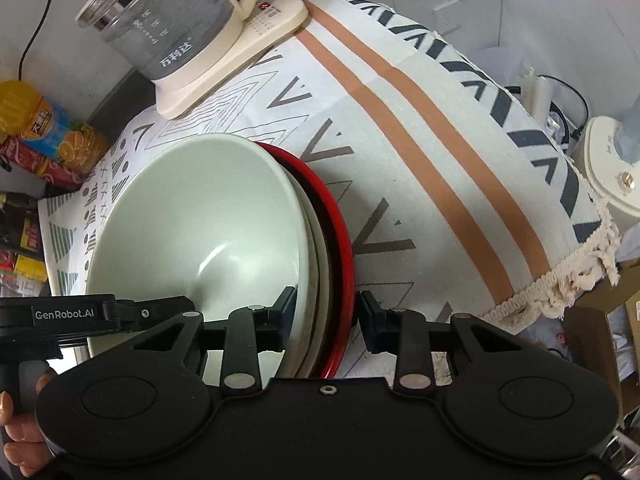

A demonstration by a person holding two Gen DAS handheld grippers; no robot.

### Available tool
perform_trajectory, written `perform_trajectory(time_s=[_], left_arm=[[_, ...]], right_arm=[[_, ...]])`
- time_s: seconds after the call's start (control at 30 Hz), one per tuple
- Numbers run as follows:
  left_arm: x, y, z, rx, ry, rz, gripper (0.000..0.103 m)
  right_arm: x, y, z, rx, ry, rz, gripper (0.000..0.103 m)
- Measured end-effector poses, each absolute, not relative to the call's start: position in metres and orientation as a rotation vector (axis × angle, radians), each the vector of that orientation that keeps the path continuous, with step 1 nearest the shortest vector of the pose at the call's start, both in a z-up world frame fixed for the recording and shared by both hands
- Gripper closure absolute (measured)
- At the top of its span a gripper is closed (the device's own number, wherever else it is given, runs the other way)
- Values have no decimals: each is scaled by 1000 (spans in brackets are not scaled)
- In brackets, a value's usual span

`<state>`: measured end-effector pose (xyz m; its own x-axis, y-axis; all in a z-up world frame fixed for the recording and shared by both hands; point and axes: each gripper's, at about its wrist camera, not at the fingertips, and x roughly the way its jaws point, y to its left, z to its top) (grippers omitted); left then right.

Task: Organize plates and bowls
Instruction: 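Lift the bowl stack with both grippers and carry it over the plate stack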

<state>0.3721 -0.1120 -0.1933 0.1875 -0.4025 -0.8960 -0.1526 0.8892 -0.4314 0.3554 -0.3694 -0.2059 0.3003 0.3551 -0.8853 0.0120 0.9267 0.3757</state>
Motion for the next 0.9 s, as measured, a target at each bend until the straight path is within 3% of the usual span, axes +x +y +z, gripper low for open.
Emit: perform_trajectory(time_s=[0.9], left_arm=[[356,-51,-162,-612,1294,-43,76]], right_arm=[[381,-313,-170,251,1162,434,71]])
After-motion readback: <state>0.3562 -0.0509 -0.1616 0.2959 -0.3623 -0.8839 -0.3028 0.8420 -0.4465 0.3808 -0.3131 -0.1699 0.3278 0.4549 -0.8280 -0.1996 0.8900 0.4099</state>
